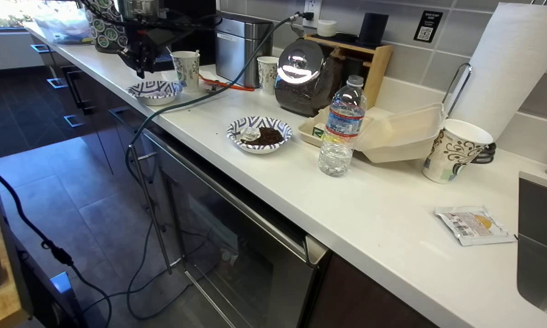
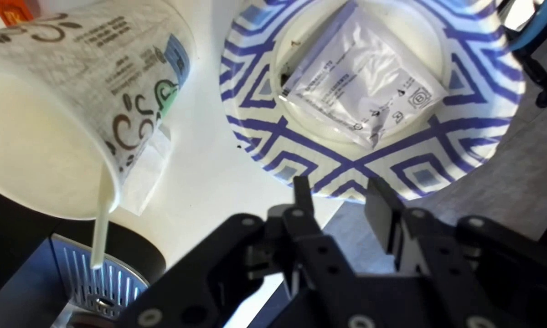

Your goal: Pick up the small grey sachet close to the coffee jug and put it on the empty white plate

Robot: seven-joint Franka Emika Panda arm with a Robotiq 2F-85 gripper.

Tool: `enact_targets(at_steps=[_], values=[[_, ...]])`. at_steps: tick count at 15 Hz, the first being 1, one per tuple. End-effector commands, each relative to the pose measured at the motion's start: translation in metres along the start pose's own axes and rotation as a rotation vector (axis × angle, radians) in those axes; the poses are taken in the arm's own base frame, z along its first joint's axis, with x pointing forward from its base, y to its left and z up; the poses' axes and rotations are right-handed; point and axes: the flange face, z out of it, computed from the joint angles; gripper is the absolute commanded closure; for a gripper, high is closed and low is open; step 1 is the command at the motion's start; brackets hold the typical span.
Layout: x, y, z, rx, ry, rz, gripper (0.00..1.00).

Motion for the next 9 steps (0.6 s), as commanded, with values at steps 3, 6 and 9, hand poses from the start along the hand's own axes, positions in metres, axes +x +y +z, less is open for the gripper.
enact_targets(at_steps=[3, 6, 9], values=[[-0.014, -0.011, -0.056, -0.184, -0.161, 0.09, 0.16], [-0.036, -0.034, -0.106, -0.308, -0.216, 0.21, 0.0], [-0.047, -0.025, -0.111, -0.311, -0.223, 0.213, 0.0]])
